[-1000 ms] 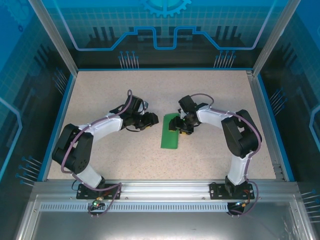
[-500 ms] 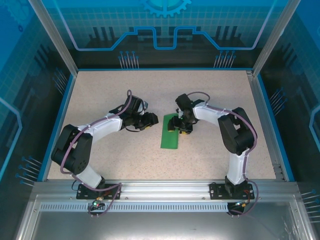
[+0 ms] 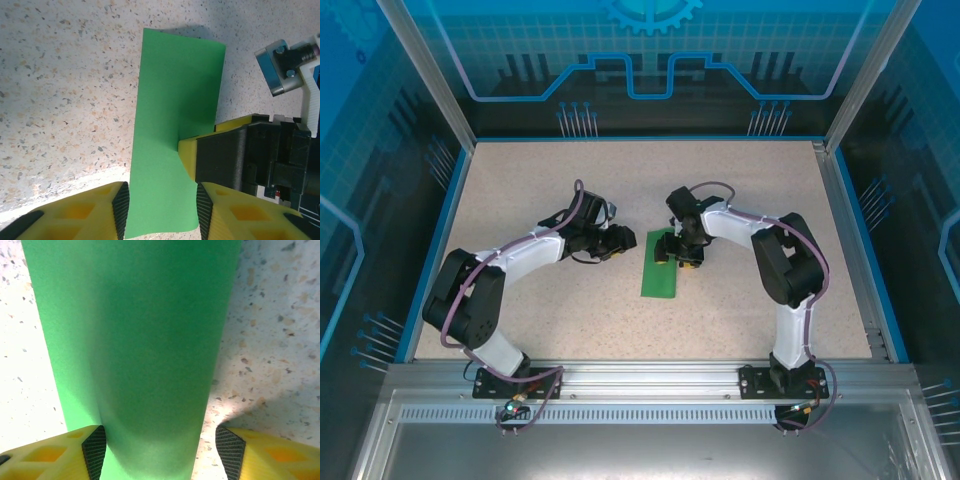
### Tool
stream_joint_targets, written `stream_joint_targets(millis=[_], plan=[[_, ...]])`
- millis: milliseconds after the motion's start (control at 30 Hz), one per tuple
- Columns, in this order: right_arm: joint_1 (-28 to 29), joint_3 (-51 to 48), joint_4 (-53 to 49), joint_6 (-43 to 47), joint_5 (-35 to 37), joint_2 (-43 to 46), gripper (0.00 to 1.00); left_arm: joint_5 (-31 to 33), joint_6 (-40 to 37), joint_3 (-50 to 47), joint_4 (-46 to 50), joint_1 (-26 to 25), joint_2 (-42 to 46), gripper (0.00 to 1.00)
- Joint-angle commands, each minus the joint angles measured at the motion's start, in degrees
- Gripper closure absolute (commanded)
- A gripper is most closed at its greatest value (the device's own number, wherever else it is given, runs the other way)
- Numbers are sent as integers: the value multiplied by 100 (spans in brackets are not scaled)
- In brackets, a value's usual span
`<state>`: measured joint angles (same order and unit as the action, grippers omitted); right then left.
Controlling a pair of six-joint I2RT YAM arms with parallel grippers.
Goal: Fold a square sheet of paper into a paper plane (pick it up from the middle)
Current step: Hold the square sheet of paper at the center of the table.
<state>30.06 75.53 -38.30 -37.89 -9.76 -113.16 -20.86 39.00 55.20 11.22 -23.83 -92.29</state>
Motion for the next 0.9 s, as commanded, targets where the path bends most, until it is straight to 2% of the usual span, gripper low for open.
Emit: stream_joint_targets(millis=[0,267,400,433,867], plan=[[42,-142,-344,-34,431,-411,35,-289,88,-62,-164,1,-19,61],[61,-188,-301,-105,488,-453,35,-523,540,-123,-691,-75,-355,72],[64,-189,-301,-87,471,-507,36,-629,728,-21,-888,-169,-665,97],[61,-188,-300,-87,483,-511,36,-617,767,14,-924,-196,-728,100],[66,-238,-285,-107,507,-558,36,-749,1003,228,-1284,-424,-1490,100]])
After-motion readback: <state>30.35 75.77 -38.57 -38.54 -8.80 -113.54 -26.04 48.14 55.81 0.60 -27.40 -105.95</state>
